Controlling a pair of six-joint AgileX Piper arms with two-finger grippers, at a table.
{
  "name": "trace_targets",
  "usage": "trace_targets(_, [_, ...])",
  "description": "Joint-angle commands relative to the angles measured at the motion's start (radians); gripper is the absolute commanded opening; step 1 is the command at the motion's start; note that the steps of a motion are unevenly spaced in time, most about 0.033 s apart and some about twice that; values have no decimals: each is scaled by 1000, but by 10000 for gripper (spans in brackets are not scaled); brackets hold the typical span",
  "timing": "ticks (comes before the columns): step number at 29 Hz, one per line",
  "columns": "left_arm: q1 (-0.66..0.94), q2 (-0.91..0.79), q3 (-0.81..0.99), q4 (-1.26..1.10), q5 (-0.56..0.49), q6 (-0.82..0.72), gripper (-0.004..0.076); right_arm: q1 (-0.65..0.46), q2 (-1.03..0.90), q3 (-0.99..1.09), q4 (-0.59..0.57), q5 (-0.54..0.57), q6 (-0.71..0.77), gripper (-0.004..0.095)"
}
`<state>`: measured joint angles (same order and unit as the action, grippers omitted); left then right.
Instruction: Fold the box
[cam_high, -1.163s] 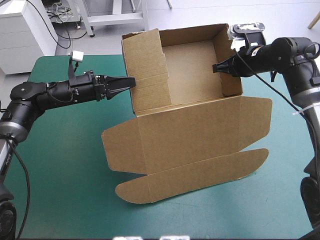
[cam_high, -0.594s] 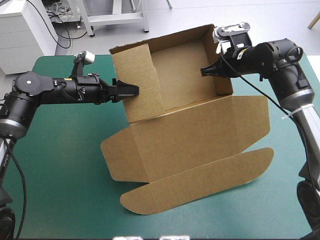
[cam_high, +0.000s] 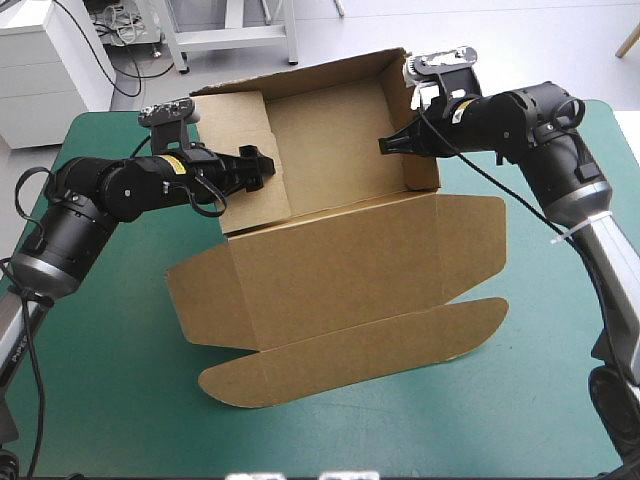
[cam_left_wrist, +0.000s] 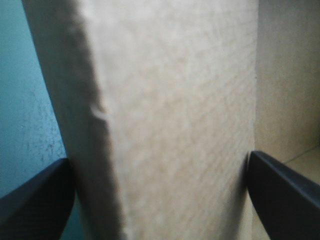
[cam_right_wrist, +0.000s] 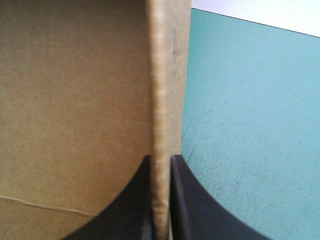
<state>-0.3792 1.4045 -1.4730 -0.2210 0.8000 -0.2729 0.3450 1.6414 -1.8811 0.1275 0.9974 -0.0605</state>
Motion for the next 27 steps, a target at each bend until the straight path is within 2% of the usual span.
trace_targets(1, [-10,-30,-31,9,-113,-56,635,16,-50,-34,89,-61,-3,0])
trace_targets(8, [-10,-30,-39,72,-115,-54,501,22,-50,-34,61,-61,-1,0])
trace_targets(16, [-10,-30,-111,138,-48,-50,410,23,-50,-34,47,-61,19,0])
trace_targets(22, [-10,-25,-122,174,6,-48,281,23,-50,-34,45,-61,21,0])
trace_targets(27, [-10,-15,-122,173,13,-45,279,23,-50,-34,43,-61,24,0])
